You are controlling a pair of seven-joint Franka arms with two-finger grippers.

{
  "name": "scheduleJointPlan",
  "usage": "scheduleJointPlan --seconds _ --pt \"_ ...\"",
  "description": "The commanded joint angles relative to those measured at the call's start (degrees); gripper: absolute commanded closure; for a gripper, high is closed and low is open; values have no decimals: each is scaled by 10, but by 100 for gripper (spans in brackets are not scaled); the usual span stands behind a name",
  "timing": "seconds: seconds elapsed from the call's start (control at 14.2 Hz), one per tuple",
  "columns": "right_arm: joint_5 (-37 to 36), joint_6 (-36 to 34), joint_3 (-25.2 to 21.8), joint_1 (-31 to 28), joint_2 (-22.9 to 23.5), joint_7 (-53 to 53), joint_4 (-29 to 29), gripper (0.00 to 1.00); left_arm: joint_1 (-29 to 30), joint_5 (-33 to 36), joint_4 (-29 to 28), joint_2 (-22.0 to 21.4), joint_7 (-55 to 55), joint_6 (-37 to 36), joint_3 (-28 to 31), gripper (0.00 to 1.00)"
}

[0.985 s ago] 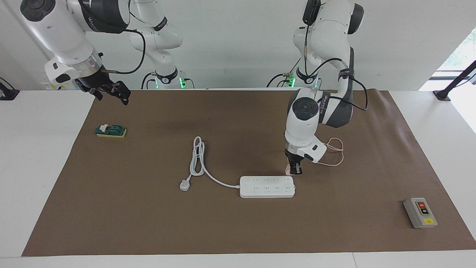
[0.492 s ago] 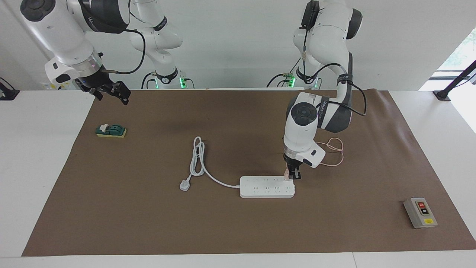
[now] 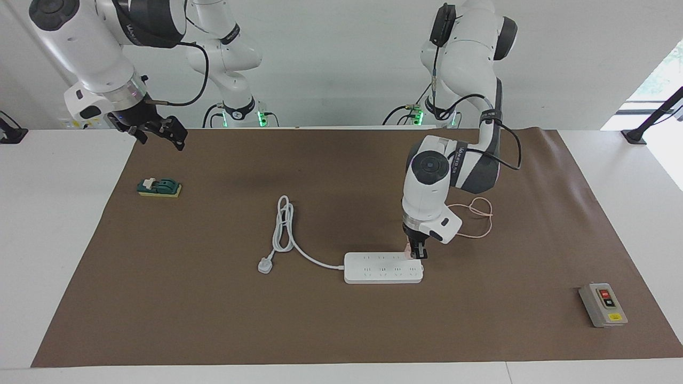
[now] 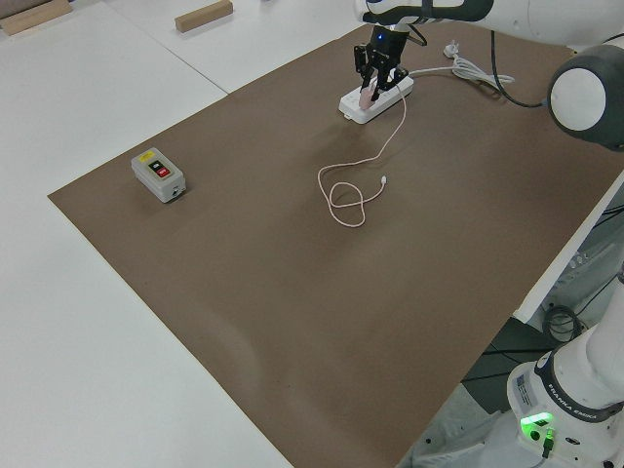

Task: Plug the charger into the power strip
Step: 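Push the charger prongs into the socket with the left gripper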

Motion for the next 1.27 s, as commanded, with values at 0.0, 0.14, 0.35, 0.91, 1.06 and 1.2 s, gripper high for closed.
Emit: scheduleJointPlan --seconds 0.0,0.14,0.35,0.91,1.06,1.2 --pt "9 6 3 -8 -9 -13 -7 0 -9 7 17 12 -4 -16 6 100" --pt "9 6 3 -8 -8 -13 -7 0 -9 8 17 12 -3 -16 6 100" --pt "9 6 3 -8 -8 -13 -7 0 -11 9 17 22 -3 -15 6 100" --pt "9 6 3 -8 -9 -13 -7 0 -23 12 17 49 0 -5 7 100" --pt "9 6 3 -8 -9 -13 -7 0 -20 11 17 50 7 -5 7 100" --pt "9 6 3 -8 -9 -13 -7 0 -17 10 17 50 25 -4 7 100"
